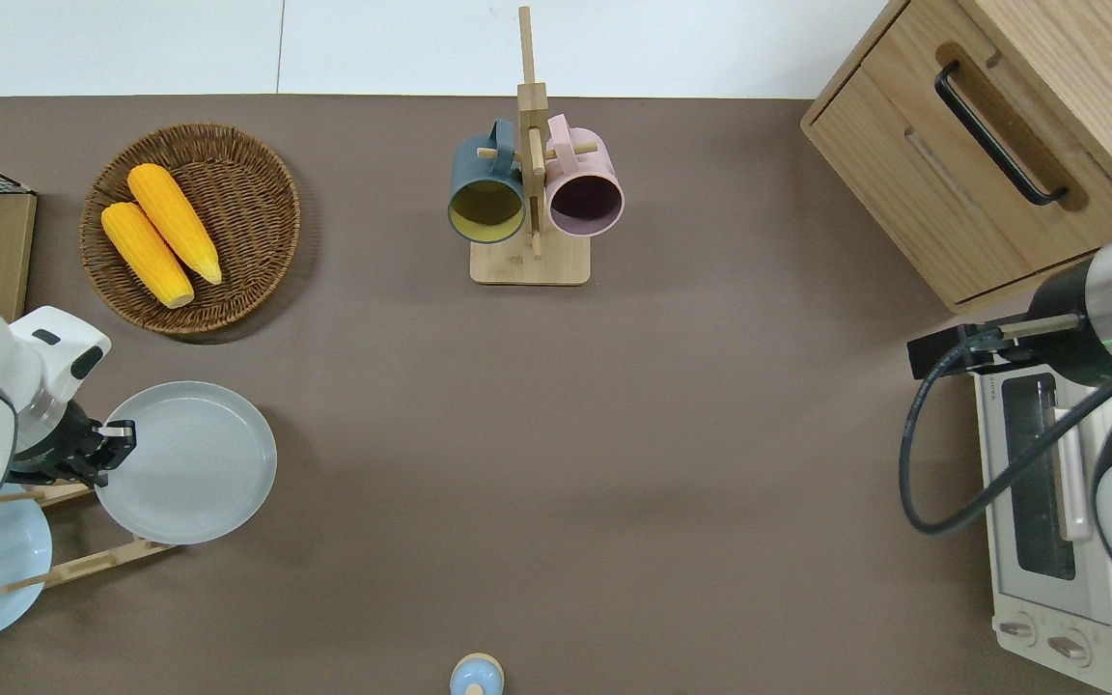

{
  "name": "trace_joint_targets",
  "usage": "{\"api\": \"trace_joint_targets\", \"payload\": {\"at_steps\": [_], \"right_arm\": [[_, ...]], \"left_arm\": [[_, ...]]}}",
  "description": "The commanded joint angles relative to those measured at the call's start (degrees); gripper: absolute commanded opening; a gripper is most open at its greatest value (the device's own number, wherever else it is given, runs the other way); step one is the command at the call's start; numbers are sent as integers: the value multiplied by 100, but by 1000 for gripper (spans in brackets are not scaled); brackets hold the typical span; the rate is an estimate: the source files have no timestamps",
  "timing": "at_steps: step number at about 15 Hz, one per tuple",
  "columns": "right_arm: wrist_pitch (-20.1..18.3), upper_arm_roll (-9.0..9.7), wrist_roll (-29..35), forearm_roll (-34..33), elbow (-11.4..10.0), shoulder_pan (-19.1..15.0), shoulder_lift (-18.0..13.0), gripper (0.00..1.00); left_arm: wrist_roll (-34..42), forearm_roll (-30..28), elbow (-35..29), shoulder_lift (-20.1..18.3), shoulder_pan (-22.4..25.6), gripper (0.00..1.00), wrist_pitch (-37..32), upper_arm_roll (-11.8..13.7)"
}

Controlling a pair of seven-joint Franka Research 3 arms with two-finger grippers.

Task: Pick gray plate from table and place it on lower plate rack with left arm
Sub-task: 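Lift the gray plate and carry it over the wooden rack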

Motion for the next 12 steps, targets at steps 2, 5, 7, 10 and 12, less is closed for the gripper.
{"api": "trace_joint_targets", "payload": {"at_steps": [2,5,7,10,12], "right_arm": [[-81,98,69,-8,51,-106,-7,983],[-81,98,69,-8,51,-106,-15,983],[-81,98,69,-8,51,-106,-15,983],[-72,98,69,-8,51,-106,-15,983],[-81,98,69,-8,51,-106,-15,983]], "left_arm": [[-87,938,514,25,-103,0,-904,-107],[-122,1862,541,25,-103,0,-1248,-537],[-122,2144,550,34,-112,0,-1353,-582],[-78,2715,506,104,-103,0,-1512,-591],[-113,2918,436,131,-94,0,-1573,-573]]}}
